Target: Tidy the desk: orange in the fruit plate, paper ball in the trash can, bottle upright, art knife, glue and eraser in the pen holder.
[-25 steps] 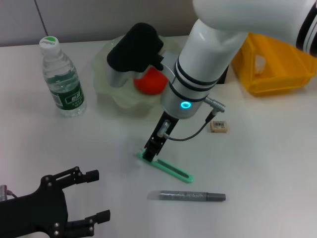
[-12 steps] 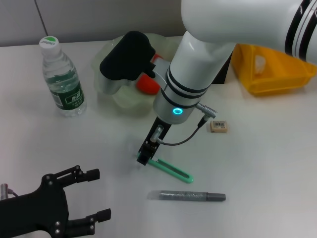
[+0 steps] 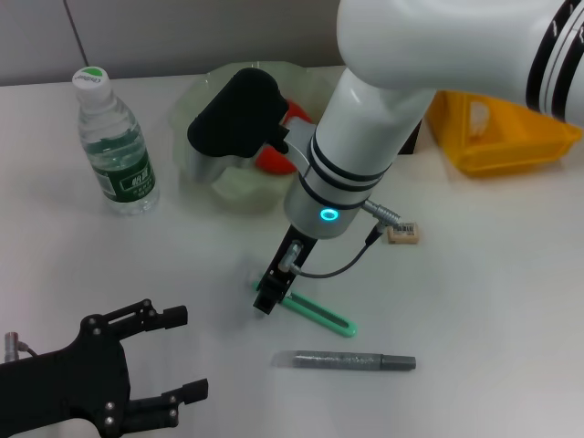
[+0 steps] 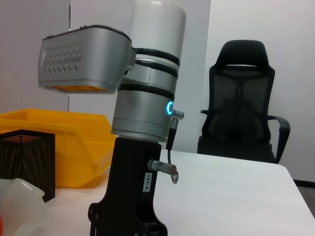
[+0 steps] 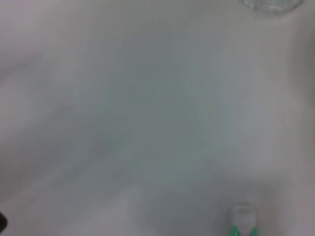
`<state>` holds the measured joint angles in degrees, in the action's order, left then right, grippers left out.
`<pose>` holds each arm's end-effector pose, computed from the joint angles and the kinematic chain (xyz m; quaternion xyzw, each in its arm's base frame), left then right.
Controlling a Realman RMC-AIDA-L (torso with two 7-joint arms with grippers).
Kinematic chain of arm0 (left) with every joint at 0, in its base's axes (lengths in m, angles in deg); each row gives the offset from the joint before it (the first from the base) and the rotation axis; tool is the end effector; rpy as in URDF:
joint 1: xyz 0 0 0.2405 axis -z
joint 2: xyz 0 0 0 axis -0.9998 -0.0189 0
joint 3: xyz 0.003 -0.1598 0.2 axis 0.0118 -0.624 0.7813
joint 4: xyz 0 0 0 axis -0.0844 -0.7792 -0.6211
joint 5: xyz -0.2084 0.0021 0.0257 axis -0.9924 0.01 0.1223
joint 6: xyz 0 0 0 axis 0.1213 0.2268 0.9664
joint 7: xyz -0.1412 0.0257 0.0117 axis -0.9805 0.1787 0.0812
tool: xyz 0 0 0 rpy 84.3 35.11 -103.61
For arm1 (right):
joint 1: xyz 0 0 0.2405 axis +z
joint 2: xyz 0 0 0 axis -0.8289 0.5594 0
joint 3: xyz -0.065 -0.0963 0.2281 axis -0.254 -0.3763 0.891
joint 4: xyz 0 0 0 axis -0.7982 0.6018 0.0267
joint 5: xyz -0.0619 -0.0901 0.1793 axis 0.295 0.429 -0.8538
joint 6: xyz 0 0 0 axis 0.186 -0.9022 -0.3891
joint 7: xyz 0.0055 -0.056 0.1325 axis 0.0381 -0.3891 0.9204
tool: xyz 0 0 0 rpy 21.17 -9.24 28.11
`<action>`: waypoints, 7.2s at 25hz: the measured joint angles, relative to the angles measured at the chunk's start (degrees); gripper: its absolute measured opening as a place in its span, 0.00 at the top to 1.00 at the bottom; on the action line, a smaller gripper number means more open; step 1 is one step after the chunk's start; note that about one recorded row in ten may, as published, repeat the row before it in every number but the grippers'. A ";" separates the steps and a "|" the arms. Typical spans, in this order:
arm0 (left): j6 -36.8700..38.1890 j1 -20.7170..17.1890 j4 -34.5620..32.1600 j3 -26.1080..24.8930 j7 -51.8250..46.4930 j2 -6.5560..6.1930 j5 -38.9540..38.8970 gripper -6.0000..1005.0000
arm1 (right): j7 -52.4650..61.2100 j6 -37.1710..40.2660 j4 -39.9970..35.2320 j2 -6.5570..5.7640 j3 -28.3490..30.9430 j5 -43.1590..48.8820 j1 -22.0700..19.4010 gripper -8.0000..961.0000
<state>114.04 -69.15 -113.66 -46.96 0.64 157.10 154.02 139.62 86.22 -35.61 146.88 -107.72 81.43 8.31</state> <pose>-0.2996 0.2322 -0.0159 -0.9452 -0.0809 -0.3029 0.0911 0.1033 0.3661 -0.1346 -0.9324 0.2564 -0.2370 0.0933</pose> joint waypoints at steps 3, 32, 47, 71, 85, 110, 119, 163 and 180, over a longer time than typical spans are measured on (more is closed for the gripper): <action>0.00 0.03 0.04 0.03 0.00 -0.01 0.00 0.19 | 0.00 -0.05 0.00 0.00 -0.63 -0.30 0.01 0.50; -0.31 0.41 1.49 -0.21 0.50 0.03 -0.11 0.19 | -5.24 14.68 -37.16 -0.72 28.91 15.50 -16.83 0.82; -0.45 0.71 2.25 -0.50 0.54 0.04 -0.27 0.19 | -25.11 6.89 -40.70 -0.77 43.66 6.74 -27.50 0.82; -1.22 1.67 4.93 -0.62 0.40 0.08 -2.04 0.19 | -58.88 -13.62 -11.07 -3.01 58.09 -8.93 -21.42 0.82; -1.43 1.68 4.91 -0.62 0.44 0.08 -2.50 0.19 | -67.43 -19.93 -3.56 -2.10 57.77 -13.79 -20.30 0.82; -1.66 1.86 4.91 -0.62 -0.04 -0.17 -3.05 0.19 | -40.44 3.40 -23.77 -1.86 52.17 0.06 -25.74 0.38; -1.44 0.71 3.60 -1.23 -2.09 -1.07 -3.12 0.19 | -25.95 21.96 -33.91 -0.99 37.92 13.86 -21.35 0.38; -1.25 -1.72 1.39 -0.72 -5.98 -4.92 0.35 0.19 | -18.54 17.19 -16.88 0.00 -3.46 3.10 -6.23 0.42; -1.12 -1.49 1.39 -0.71 -5.80 -5.01 0.33 0.19 | -16.57 14.61 -16.50 0.00 -6.86 3.17 -5.70 0.54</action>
<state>112.92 -70.64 -112.28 -47.66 -5.16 152.10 154.35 123.05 100.83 -52.11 146.88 -114.58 84.60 2.61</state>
